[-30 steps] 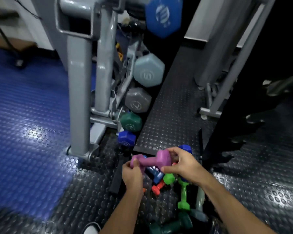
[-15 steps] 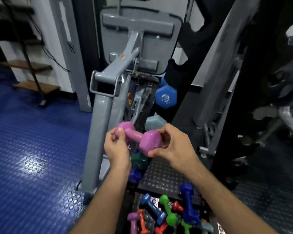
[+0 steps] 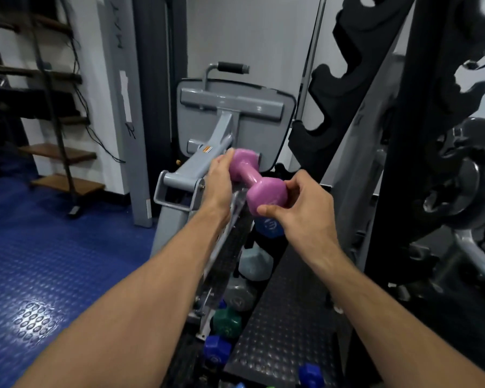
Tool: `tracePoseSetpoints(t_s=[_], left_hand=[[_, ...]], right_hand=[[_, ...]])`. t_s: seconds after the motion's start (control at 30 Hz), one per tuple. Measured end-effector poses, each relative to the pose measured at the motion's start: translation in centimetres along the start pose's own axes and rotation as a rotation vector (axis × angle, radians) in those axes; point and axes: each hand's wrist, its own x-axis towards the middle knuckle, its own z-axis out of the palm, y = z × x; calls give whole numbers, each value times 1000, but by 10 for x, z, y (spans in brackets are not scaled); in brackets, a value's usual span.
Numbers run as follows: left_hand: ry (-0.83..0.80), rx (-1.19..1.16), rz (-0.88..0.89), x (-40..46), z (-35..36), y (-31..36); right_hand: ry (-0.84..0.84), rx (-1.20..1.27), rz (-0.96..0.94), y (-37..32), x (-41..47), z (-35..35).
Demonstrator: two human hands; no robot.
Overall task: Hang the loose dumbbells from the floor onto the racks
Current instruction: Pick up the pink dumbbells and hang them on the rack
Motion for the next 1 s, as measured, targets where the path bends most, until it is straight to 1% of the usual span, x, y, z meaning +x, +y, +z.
tracePoseSetpoints(t_s=[0.1, 0.17, 0.23, 0.37, 0.47, 0.6, 0.7, 0.9, 1.0], left_hand=[[-81, 73, -25, 24, 19, 15], [-101, 118, 3, 36, 32, 19], [-126, 133, 16, 47, 42, 20], [-242, 165, -25, 64, 57, 18], [-298, 126, -57, 71, 69, 10], [-312, 128, -44, 83, 73, -3], [-345, 173, -44, 87, 73, -6], [-390, 258, -107, 92, 71, -4], [-401, 255, -162, 91, 73, -2]], right_hand=[[49, -29, 24, 7, 17, -1], [69, -53, 37, 10, 27, -2], [87, -75, 46, 12, 36, -4], [120, -154, 81, 9, 49, -12], [126, -227, 93, 7, 50, -13], [145, -255, 104, 10, 47, -11], [147, -258, 106, 9, 47, -10], [155, -288, 105, 6, 47, -9], [153, -308, 51, 8, 44, -8]])
